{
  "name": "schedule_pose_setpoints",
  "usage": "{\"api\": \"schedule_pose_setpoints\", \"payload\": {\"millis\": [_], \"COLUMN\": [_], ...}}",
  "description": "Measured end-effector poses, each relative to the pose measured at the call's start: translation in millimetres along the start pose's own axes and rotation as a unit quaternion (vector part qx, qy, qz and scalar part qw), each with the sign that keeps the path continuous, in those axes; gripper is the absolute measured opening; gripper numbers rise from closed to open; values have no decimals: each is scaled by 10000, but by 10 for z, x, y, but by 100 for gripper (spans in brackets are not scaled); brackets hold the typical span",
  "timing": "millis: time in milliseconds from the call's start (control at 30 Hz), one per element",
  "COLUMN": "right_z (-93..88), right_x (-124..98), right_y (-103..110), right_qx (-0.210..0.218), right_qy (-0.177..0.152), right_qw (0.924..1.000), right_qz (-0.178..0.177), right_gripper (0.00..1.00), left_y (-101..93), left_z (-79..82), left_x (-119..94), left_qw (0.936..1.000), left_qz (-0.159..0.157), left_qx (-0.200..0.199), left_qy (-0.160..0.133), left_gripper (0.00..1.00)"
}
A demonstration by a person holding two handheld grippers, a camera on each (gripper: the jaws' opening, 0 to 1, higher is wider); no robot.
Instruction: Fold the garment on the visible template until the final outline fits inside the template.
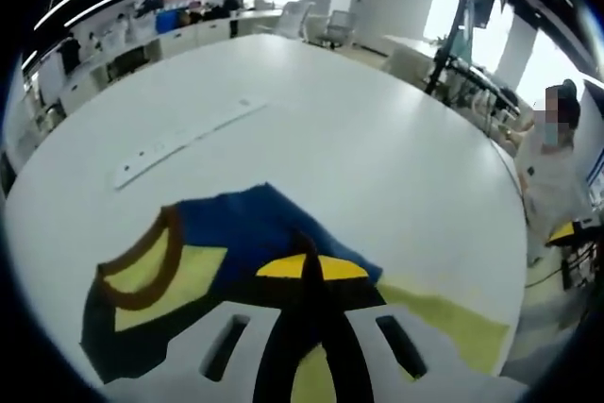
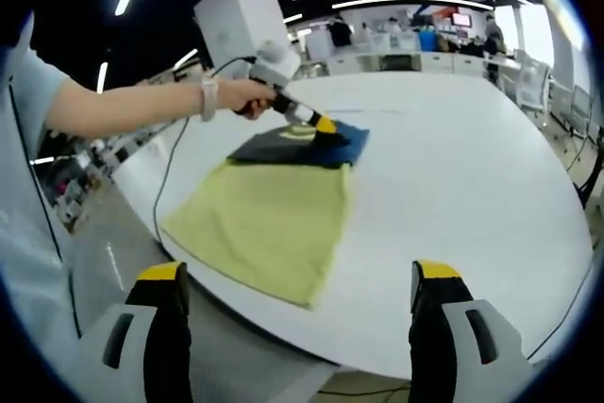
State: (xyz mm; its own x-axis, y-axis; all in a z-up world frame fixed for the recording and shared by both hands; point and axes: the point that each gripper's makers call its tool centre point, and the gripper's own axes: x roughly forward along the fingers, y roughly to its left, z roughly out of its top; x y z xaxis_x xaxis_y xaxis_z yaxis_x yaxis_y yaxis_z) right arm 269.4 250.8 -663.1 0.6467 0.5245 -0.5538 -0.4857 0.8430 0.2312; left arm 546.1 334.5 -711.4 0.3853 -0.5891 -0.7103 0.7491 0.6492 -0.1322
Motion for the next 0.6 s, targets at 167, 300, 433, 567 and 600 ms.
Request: {"api": "schedule_pose_setpoints", "payload": {"millis": [167,300,433,567,600], "right_z": [-9,14,23,3,-2], "right_x": [14,20,5,-6,-11], "right_y": [11,27,5,-12,-12], "right_qx": [3,-18,-13,5,8], "right_qy": [19,-4,-28,-22,-21], "right_qw": [10000,10000,10000,10000,10000], "right_qz": [18,52,26,3,2], "right_gripper": [97,96,96,96,96], "left_y": [-79,-156,-226,-284,-304], "left_z": [3,-12,-11,-11,-16], "left_x": [3,33,43,57,64], "left_qw": [10000,9999,9998,9997,9997], "left_qz": [-68,-140,-200,-248,-255], "left_qx": [-39,-39,-55,-47,-20], "left_qy": [-44,-17,-31,-35,-27], "left_gripper": [0,0,1,1,1]}}
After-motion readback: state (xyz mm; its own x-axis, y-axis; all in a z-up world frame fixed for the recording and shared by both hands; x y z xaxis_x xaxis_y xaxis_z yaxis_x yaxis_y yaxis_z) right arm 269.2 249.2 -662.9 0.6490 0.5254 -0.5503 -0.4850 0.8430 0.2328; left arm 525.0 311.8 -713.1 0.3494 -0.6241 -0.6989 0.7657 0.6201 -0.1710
